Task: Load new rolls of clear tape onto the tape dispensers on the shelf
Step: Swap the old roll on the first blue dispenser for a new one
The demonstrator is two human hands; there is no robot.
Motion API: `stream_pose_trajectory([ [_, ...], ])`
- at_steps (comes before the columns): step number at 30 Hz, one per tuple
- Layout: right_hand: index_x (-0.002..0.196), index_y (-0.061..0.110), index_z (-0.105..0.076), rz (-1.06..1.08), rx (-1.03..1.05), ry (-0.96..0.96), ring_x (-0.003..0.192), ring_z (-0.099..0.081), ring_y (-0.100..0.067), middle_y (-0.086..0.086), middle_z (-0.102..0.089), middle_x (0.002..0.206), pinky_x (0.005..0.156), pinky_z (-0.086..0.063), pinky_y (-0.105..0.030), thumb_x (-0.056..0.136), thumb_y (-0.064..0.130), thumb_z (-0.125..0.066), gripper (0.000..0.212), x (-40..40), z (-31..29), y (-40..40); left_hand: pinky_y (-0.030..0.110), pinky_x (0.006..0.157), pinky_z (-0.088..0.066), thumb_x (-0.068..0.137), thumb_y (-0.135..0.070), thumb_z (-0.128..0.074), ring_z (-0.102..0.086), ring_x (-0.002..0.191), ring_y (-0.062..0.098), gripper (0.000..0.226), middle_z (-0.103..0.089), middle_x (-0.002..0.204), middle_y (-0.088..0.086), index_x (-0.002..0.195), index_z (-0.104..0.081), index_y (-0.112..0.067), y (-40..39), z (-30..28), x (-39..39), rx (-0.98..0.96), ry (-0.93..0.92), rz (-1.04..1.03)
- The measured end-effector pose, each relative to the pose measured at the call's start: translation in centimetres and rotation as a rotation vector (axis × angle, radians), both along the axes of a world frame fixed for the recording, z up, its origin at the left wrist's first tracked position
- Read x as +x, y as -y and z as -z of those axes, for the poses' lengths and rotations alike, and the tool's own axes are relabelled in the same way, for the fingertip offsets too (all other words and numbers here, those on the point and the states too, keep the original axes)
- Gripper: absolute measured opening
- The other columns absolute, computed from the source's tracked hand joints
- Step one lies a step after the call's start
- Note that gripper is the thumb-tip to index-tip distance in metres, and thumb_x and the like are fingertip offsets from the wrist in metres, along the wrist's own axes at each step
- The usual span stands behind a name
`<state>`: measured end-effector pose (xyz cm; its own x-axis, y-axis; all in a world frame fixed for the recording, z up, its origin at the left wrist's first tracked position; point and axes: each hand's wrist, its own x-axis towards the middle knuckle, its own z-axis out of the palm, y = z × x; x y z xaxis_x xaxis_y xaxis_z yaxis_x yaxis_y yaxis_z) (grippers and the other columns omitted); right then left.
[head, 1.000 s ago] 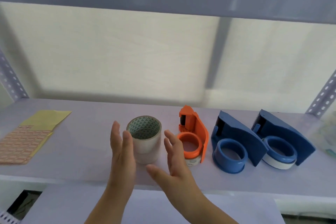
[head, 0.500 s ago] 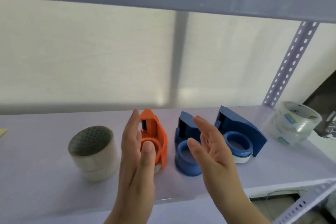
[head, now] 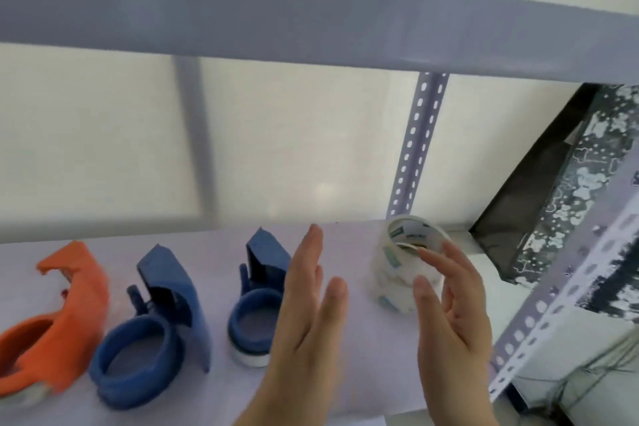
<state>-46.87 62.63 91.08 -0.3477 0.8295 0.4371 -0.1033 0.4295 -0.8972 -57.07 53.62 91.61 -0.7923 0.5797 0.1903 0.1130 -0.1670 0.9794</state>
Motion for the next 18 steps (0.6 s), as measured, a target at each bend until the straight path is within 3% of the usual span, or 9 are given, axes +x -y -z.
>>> stream_pose_trajectory([
  [3, 0.105, 0.043, -0.062, 0.031, -0.089, 0.146, 0.134, -0.025, 0.01, 0.017, -0.032, 0.149, 0.111, -0.026, -0.029, 0.093, 0.013, -0.055, 0.033, 1.1, 0.0, -2.6, 0.015, 0.112, -0.013, 0.074, -0.07, -0.036, -0.002, 0.135, -0.022, 0.055, -0.005, 0.145, -0.046, 0.123, -0.011, -0.069, -1.9, 0.0, 3.1, -0.145, -0.19, 0.14],
  [6, 0.11, 0.049, -0.058, -0.031, -0.124, 0.275, 0.138, -0.022, 0.004, 0.012, -0.025, 0.155, 0.108, -0.024, -0.027, 0.092, 0.024, -0.056, 0.031, 1.3, 0.1, -4.0, 0.024, 0.119, -0.002, 0.079, -0.076, -0.026, 0.012, 0.138, -0.016, 0.064, 0.01, 0.151, -0.036, 0.132, 0.006, -0.06, -4.1, 0.4, 3.4, -0.262, -0.225, 0.195],
  [8, 0.107, 0.054, -0.056, -0.065, -0.1, 0.327, 0.143, -0.019, -0.001, 0.009, -0.031, 0.153, 0.114, -0.024, -0.034, 0.09, 0.027, -0.059, 0.031, 1.0, 0.4, -4.4, 0.025, 0.118, 0.004, 0.082, -0.07, -0.024, 0.016, 0.14, -0.009, 0.078, 0.011, 0.155, -0.025, 0.145, 0.009, -0.039, -5.5, 0.4, 2.9, -0.349, -0.168, 0.228],
  [10, 0.106, 0.05, -0.056, -0.041, -0.026, 0.372, 0.144, -0.015, -0.003, 0.003, -0.039, 0.151, 0.116, -0.024, -0.041, 0.089, 0.025, -0.062, 0.031, 0.8, 0.8, -4.6, 0.025, 0.115, 0.006, 0.08, -0.07, -0.021, 0.019, 0.14, -0.006, 0.084, 0.01, 0.157, -0.022, 0.148, 0.009, -0.031, -6.2, 0.4, 2.6, -0.406, -0.137, 0.282],
  [15, 0.095, 0.046, -0.056, 0.075, 0.117, 0.352, 0.141, -0.026, -0.007, 0.004, -0.051, 0.14, 0.105, -0.038, -0.042, 0.086, 0.015, -0.065, 0.034, 0.7, 0.9, -4.5, 0.031, 0.12, 0.005, 0.087, -0.065, -0.029, 0.02, 0.138, -0.007, 0.073, 0.007, 0.156, -0.025, 0.145, 0.006, -0.04, -5.7, 0.6, 2.5, -0.349, -0.088, 0.366],
  [18, 0.092, 0.05, -0.053, 0.139, 0.267, 0.31, 0.128, -0.047, -0.015, 0.013, -0.047, 0.138, 0.084, -0.046, -0.034, 0.081, 0.009, -0.069, 0.045, 0.5, -0.1, -3.2, 0.036, 0.122, -0.003, 0.071, -0.078, -0.039, 0.01, 0.14, -0.011, 0.079, 0.003, 0.152, -0.032, 0.134, 0.002, -0.055, -3.8, -0.1, 2.9, -0.216, -0.044, 0.4],
])
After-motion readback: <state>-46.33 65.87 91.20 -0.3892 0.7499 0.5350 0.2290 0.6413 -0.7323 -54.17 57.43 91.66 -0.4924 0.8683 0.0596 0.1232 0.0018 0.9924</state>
